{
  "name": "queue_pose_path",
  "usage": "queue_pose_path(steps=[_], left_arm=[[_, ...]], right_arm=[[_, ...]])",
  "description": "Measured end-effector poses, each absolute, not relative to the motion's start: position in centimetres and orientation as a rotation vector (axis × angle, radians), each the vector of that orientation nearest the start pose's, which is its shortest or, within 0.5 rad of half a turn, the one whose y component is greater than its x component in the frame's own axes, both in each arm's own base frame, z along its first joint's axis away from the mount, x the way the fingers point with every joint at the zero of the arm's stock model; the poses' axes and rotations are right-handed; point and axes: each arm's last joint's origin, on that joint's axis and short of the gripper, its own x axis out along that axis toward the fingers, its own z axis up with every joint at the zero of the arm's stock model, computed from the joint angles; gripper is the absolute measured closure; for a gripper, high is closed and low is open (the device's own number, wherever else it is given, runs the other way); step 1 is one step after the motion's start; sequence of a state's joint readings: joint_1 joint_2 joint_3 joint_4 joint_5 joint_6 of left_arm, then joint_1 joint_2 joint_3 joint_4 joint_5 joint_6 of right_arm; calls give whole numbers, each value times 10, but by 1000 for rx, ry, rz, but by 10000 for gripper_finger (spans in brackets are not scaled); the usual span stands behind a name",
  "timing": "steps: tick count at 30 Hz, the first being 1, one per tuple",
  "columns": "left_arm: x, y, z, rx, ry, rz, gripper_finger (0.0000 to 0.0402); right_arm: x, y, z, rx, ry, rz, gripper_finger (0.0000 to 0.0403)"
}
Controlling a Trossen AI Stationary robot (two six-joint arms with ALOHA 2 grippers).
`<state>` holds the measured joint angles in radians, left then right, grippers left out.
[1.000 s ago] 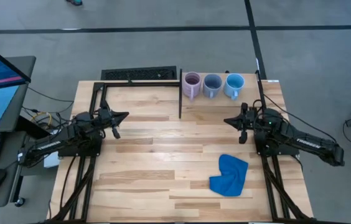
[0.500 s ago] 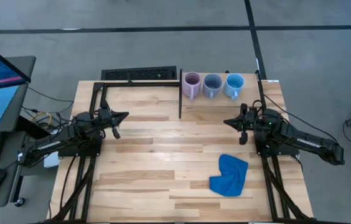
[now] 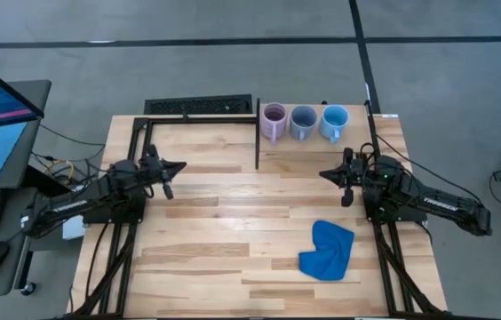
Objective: Stack small to large cups/mugs on shelf
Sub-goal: Return to Home Position
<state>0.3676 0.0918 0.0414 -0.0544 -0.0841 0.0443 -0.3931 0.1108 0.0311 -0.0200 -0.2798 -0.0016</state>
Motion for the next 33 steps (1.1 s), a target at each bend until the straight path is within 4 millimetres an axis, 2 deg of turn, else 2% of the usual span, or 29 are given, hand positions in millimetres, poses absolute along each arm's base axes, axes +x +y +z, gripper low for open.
queue_pose_path(steps=[13, 33], left_arm=[[99, 41, 156, -25, 210, 453, 400], [95, 40, 166, 45, 100, 474, 400]], right_arm=[[97, -32, 164, 25, 94, -113, 368], [97, -32, 164, 25, 94, -113, 374]])
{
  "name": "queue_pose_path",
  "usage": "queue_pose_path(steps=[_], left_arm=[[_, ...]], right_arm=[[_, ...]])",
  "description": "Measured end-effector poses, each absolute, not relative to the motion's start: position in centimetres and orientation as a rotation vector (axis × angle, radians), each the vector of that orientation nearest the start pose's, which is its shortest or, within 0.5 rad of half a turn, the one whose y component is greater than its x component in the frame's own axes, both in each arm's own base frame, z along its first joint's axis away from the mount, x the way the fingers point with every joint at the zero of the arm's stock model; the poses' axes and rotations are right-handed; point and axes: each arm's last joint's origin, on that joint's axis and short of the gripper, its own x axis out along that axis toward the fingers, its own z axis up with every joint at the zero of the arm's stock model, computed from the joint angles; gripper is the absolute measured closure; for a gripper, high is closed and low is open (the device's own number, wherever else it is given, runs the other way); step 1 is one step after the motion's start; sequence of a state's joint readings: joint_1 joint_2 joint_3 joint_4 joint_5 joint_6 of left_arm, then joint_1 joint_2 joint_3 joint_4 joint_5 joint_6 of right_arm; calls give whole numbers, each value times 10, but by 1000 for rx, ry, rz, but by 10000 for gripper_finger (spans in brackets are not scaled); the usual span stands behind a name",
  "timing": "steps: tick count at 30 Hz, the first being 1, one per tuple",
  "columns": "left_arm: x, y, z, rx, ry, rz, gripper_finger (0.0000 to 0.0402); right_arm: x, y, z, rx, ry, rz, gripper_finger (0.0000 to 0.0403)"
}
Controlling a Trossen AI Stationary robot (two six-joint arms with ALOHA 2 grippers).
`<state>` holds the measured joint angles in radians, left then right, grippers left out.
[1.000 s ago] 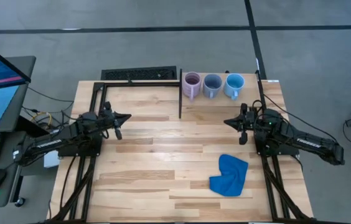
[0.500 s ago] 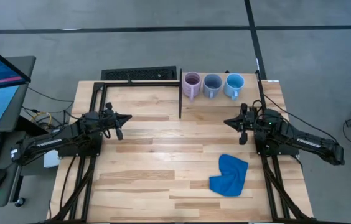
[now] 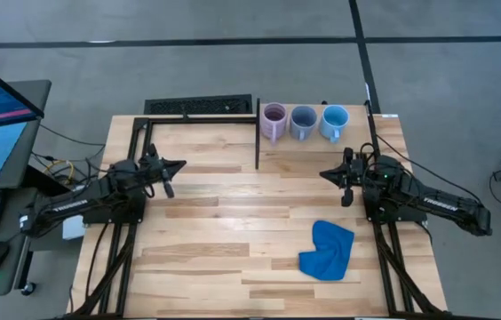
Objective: Stack small to large cups/mugs on shelf
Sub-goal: Return to Home Position
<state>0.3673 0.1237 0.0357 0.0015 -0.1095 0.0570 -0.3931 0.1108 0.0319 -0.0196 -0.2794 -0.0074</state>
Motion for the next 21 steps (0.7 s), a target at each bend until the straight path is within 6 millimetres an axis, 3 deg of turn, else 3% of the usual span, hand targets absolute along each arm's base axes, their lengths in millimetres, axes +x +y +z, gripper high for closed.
queue_pose_path(steps=[12, 21], left_arm=[[88, 38, 172, 98, 43, 490, 400], [89, 38, 172, 8, 26, 480, 400]], right_arm=[[97, -32, 164, 25, 94, -114, 371], [97, -32, 164, 25, 93, -114, 370]])
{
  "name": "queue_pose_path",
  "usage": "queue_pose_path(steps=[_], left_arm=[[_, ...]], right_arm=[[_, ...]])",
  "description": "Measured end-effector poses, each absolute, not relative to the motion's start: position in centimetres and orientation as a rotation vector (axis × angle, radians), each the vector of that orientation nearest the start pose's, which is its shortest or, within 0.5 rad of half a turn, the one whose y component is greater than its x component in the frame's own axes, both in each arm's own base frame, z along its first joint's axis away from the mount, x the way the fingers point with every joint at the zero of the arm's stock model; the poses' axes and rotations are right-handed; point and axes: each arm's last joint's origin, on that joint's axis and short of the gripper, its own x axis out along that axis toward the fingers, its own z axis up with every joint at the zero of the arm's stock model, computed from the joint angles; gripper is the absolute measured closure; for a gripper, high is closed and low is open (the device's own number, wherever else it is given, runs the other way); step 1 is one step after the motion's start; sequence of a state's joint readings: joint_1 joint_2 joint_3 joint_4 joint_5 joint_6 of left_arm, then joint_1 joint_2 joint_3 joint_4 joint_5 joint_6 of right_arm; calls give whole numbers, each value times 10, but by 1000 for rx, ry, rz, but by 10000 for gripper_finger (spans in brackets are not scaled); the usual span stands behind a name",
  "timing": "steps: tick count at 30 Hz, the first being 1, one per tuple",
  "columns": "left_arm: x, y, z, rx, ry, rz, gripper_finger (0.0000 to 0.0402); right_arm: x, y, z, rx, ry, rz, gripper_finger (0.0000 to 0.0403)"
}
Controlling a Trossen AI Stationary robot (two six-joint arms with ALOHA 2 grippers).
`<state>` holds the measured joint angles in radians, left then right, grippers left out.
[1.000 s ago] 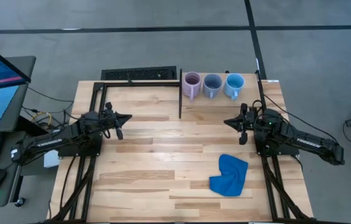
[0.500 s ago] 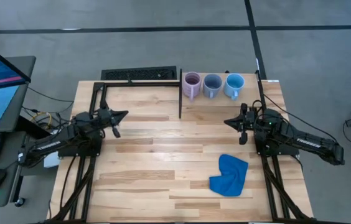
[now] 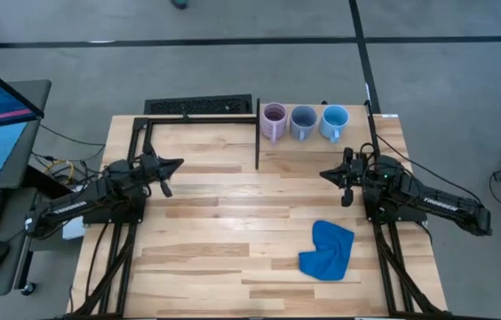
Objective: Stack small to large cups/mugs on shelf
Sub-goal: Return to Home Position
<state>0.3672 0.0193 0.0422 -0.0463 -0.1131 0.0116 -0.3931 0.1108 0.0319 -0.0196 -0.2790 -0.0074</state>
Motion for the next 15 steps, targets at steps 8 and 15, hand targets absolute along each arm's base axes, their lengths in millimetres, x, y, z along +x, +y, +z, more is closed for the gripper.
queue_pose_path(steps=[8, 15], left_arm=[[89, 37, 172, -65, 10, 480, 400], [89, 37, 172, -33, 19, 480, 400]], right_arm=[[97, -32, 164, 25, 93, -114, 370], [97, -32, 164, 25, 93, -114, 371]])
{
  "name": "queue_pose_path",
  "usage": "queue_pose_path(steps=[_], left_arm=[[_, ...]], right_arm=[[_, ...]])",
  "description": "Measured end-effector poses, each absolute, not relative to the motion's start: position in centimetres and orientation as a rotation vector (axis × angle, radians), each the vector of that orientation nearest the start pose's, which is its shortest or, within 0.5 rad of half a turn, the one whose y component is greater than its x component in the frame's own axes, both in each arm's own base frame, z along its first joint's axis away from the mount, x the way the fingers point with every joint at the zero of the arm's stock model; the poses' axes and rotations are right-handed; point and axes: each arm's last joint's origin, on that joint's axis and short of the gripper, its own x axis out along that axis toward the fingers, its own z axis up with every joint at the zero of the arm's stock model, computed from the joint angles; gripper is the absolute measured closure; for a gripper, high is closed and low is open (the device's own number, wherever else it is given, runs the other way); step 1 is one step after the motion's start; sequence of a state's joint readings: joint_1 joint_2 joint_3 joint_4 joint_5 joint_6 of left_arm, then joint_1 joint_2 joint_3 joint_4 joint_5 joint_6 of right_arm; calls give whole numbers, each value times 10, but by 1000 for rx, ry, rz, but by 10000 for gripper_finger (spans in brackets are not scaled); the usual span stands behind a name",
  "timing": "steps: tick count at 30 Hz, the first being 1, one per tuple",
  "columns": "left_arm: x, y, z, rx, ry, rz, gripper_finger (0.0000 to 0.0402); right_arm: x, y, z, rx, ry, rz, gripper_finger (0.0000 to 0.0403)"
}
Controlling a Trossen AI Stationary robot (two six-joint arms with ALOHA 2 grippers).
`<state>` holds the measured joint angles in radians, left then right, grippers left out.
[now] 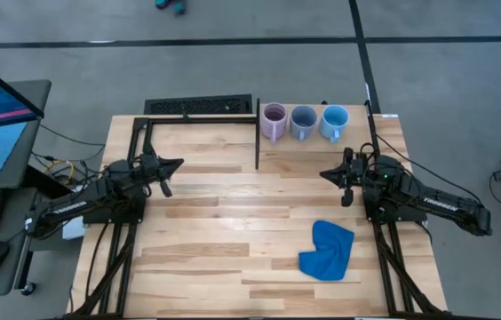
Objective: Stack small to large cups/mugs on shelf
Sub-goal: Return to Home Position
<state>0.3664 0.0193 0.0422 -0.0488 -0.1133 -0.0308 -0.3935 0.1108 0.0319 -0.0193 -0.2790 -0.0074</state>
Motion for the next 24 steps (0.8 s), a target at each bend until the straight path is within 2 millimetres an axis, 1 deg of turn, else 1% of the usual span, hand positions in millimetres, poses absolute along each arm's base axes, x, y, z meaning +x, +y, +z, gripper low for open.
queue_pose_path(steps=[3, 5, 12, 24], left_arm=[[89, 37, 172, 44, 38, 479, 400], [89, 37, 172, 65, 43, 479, 400], [89, 38, 172, 34, 36, 480, 400], [89, 38, 171, 40, 37, 482, 400]], right_arm=[[97, -32, 164, 25, 93, -114, 373], [97, -32, 164, 25, 93, -113, 374], [97, -32, 164, 25, 93, -114, 375], [97, -32, 164, 25, 93, -114, 372]])
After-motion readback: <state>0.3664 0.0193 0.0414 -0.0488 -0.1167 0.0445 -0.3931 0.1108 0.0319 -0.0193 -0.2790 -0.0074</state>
